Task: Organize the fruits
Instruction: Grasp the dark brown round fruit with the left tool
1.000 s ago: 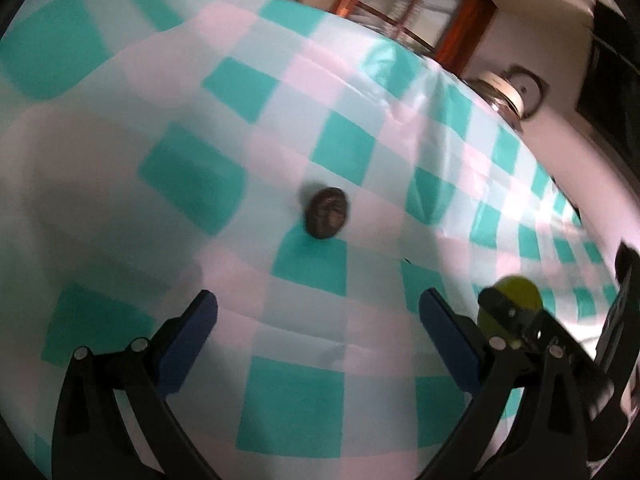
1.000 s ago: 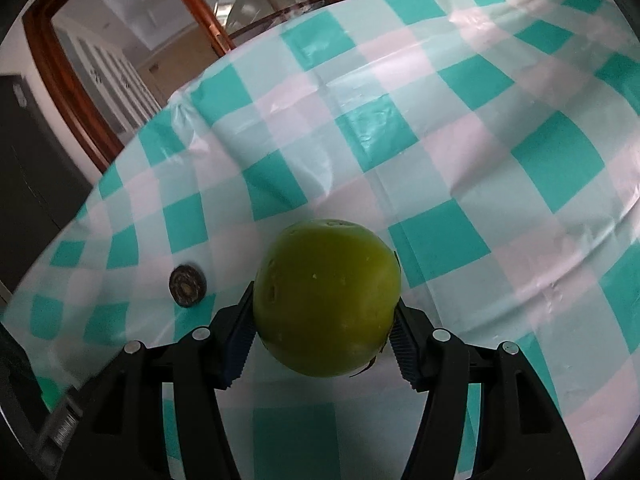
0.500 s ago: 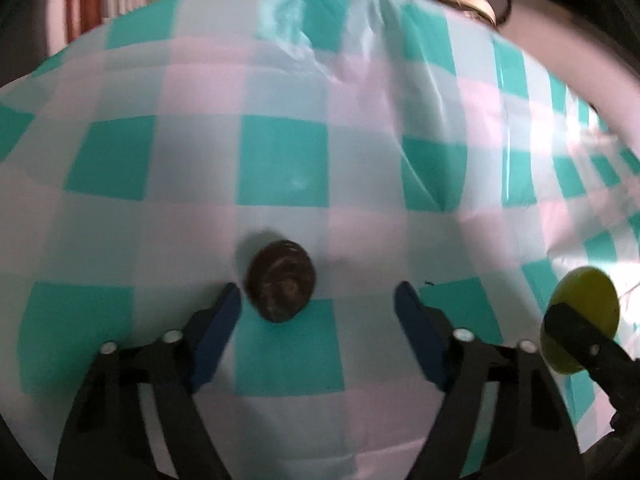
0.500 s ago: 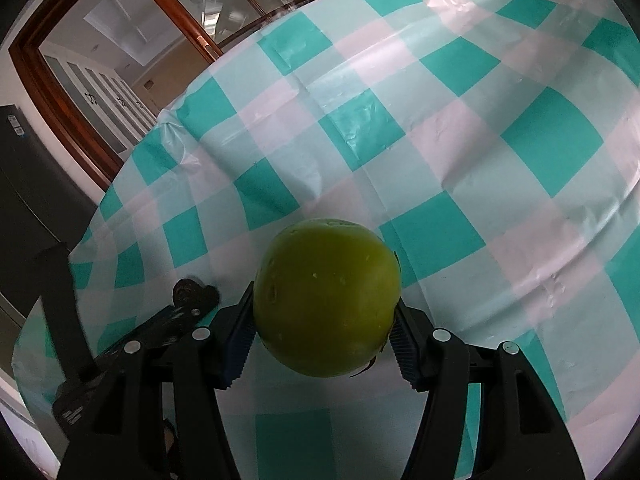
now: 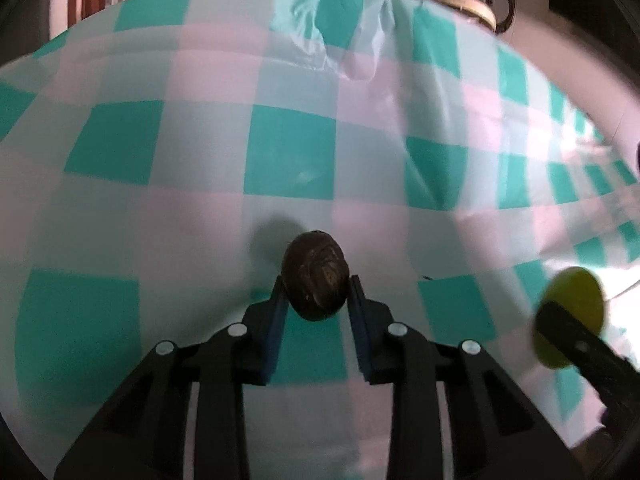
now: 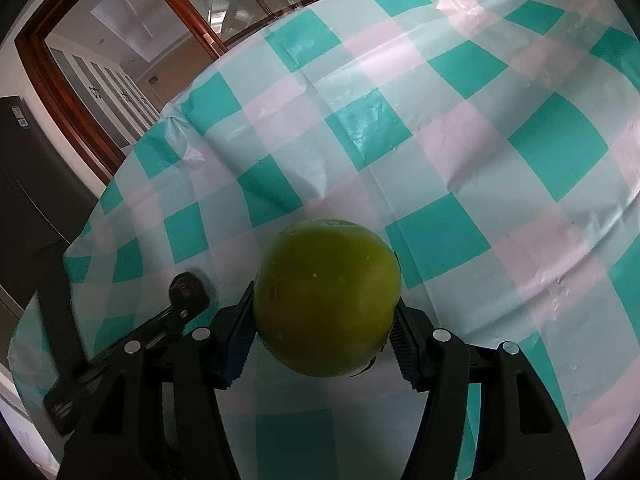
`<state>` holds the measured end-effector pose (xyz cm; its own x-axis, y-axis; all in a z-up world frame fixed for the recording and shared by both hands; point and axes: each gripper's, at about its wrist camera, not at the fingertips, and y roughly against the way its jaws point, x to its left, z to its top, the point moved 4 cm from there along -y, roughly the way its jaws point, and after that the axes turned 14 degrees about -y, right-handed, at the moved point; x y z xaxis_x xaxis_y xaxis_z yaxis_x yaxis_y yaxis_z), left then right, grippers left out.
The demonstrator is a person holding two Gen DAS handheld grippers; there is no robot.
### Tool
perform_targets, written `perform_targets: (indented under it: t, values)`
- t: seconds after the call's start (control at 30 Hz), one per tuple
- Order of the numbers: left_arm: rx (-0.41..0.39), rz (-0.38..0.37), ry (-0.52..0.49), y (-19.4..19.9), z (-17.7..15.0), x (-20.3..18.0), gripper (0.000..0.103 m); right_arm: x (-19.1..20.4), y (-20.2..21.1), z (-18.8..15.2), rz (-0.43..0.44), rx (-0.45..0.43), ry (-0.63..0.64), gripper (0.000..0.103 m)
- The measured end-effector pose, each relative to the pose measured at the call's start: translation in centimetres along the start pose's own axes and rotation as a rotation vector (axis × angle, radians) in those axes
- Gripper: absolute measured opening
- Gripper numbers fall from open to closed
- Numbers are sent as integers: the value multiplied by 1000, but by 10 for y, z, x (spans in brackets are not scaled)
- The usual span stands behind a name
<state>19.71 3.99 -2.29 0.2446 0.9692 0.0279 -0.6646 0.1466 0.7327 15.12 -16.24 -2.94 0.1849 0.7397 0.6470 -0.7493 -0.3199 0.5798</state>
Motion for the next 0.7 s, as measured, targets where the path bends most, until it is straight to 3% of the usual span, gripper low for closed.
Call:
perform_targets:
  t: [0.4, 0.7]
  values:
    - [-30, -84, 37, 85, -98, -51, 30, -2, 0, 0, 10, 2, -6, 59]
    - [-44, -120, 42, 86, -94, -48, 30, 5, -1, -4, 15, 2, 33, 59]
